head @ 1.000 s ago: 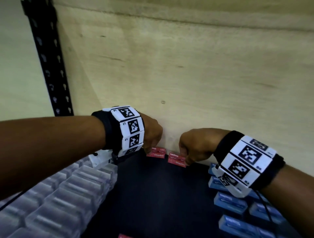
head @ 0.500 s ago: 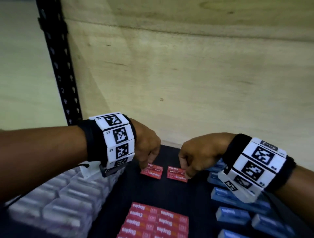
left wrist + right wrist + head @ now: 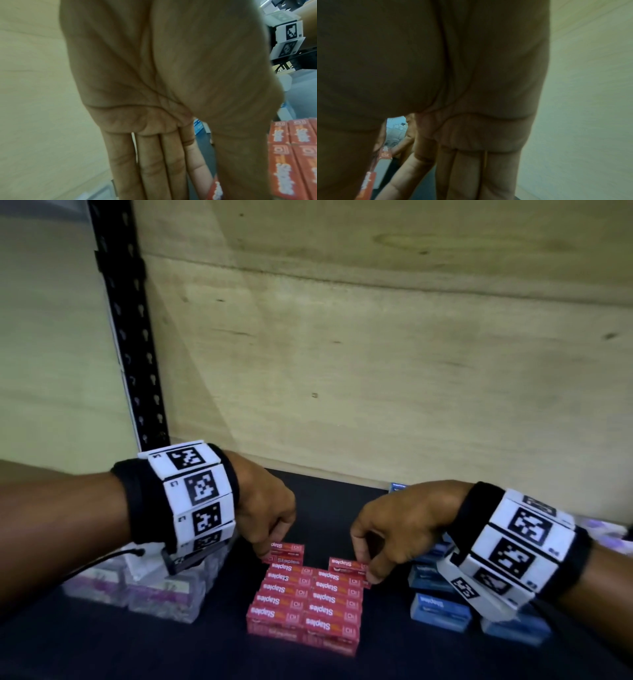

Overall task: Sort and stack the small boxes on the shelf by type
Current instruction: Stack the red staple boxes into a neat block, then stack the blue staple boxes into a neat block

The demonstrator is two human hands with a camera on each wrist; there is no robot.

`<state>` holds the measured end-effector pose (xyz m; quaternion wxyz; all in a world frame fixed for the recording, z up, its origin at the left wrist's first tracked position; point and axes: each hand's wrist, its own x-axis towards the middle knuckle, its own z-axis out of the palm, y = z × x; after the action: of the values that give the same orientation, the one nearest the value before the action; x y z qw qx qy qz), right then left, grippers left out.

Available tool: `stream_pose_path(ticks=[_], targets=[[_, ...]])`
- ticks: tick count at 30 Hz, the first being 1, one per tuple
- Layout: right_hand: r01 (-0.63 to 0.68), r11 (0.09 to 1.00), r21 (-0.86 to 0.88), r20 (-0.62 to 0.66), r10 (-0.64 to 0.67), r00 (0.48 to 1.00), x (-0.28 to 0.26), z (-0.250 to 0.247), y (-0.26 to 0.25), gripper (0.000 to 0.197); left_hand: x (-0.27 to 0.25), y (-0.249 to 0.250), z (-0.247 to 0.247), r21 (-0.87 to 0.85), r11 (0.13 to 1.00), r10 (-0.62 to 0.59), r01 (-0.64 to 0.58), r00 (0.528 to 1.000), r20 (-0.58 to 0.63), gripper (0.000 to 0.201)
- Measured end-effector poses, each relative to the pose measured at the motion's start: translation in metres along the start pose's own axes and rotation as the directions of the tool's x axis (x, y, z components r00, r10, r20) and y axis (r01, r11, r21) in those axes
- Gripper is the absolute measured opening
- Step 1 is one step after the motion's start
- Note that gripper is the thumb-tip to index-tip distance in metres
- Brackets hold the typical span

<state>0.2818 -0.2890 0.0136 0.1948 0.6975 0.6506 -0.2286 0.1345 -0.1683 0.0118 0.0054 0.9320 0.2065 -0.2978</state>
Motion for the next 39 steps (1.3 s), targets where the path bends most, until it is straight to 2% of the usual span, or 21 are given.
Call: stream_pose_path(ticks=[13, 27, 32, 39], targets=[[0.045, 0.999, -0.007, 0.059, -0.044, 0.997, -0.003, 0.000, -0.002, 0.035, -0.009, 0.001, 0.001, -0.079, 0.995, 0.071, -0.061, 0.989, 0.131, 0.040], [0.106, 0.994, -0.040, 0.040, -0.105, 0.994, 0.009, -0.001, -0.004, 0.030, -0.002, 0.004, 0.001, -0.040, 0.996, 0.084, -0.080, 0.989, 0.124, 0.035], [0.087, 0.994, -0.064, 0.058, -0.084, 0.995, 0.009, -0.001, -0.005, 0.035, 0.000, 0.006, 0.000, -0.030, 0.997, 0.069, -0.065, 0.989, 0.132, 0.036], [0.011, 0.998, -0.069, 0.077, -0.006, 0.997, 0.015, -0.004, -0.013, 0.045, 0.002, 0.015, -0.008, 0.006, 1.000, -0.023, 0.023, 0.987, 0.158, 0.059]])
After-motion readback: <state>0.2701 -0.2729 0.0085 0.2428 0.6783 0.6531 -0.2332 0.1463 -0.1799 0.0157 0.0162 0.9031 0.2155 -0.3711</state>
